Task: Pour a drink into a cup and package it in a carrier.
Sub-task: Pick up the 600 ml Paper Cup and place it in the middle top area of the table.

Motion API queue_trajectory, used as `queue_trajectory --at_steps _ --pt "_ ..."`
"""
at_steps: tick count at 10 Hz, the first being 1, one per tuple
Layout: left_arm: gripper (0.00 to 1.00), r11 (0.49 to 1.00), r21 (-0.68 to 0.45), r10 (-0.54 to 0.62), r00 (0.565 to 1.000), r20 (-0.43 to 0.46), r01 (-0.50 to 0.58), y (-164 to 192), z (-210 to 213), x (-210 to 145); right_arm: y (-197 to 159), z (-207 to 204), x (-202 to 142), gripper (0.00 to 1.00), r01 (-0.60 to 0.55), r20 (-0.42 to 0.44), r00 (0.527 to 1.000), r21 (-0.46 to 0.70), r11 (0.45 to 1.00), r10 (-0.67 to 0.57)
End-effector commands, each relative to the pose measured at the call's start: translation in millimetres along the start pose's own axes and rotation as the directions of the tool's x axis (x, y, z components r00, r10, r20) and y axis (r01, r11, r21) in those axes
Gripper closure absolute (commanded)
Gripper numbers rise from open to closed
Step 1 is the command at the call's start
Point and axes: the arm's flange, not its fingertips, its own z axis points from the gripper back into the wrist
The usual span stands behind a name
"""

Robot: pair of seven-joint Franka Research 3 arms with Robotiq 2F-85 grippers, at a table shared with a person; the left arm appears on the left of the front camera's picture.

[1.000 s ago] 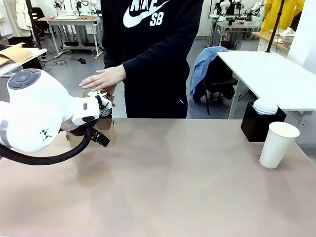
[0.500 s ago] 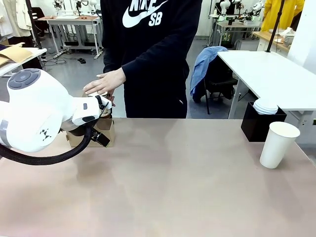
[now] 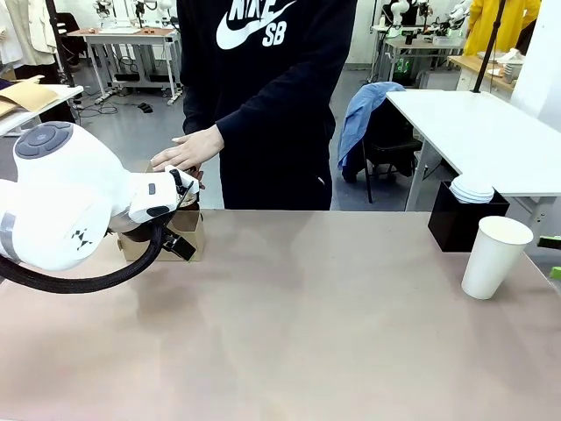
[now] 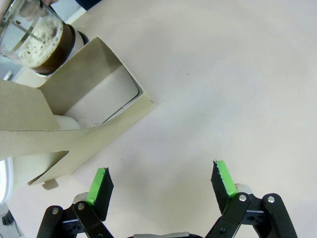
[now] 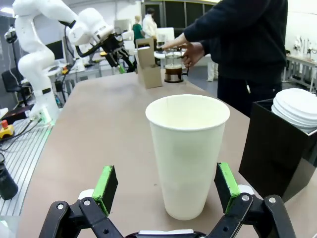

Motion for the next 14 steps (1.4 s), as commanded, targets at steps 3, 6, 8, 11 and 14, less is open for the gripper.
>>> queue_trajectory --at_steps 3,6,8,11,14 --pt "0.0 1.0 -0.001 0.002 1.0 0.0 -0.002 0.5 0.0 -0.3 -4.9 -6.4 -4.7 0.0 0.004 0.021 1.0 -0.015 1.0 -0.004" --pt "0.0 1.0 -0.001 0.002 1.0 0.0 -0.002 0.5 0.0 -0.3 -8.9 -10.6 -8.0 0.0 0.011 0.036 0.999 -0.032 0.999 -0.01" --pt "0.0 1.0 -0.001 0.002 1.0 0.0 -0.002 0.5 0.0 -0.3 -16.1 -25.7 -9.8 0.0 0.031 0.059 0.998 -0.029 0.999 -0.03" --pt "0.0 1.0 -0.001 0.002 1.0 0.0 -0.002 0.5 0.0 -0.3 -21.0 -39.5 -12.7 0.0 0.041 0.085 0.996 -0.01 0.999 -0.04" --pt "0.0 1.0 -0.001 0.002 1.0 0.0 -0.002 0.5 0.0 -0.3 -26.7 -54.7 -20.2 0.0 0.051 0.1 0.994 0.015 0.999 -0.053"
